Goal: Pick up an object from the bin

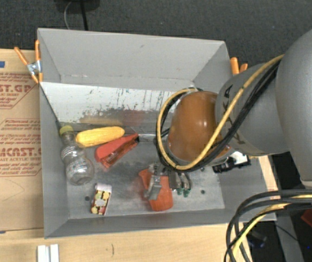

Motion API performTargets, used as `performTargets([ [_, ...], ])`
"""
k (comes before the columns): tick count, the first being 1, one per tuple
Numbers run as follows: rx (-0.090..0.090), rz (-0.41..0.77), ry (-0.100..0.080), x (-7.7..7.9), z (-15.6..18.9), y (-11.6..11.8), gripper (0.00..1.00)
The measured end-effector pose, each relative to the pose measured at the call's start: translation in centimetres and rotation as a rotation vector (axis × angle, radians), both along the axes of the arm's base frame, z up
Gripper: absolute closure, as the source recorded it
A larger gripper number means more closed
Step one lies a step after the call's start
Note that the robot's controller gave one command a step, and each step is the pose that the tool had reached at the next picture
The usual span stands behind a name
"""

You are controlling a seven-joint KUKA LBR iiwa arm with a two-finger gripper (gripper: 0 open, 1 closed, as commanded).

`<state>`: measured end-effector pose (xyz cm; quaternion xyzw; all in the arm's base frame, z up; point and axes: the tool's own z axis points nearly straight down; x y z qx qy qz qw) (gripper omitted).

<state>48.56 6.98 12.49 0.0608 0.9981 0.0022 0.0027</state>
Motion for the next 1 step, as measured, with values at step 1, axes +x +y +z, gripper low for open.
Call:
performTargets([
  [1,-0.001,0.270,-0.008,5.32,3.59,2.13,1.00],
])
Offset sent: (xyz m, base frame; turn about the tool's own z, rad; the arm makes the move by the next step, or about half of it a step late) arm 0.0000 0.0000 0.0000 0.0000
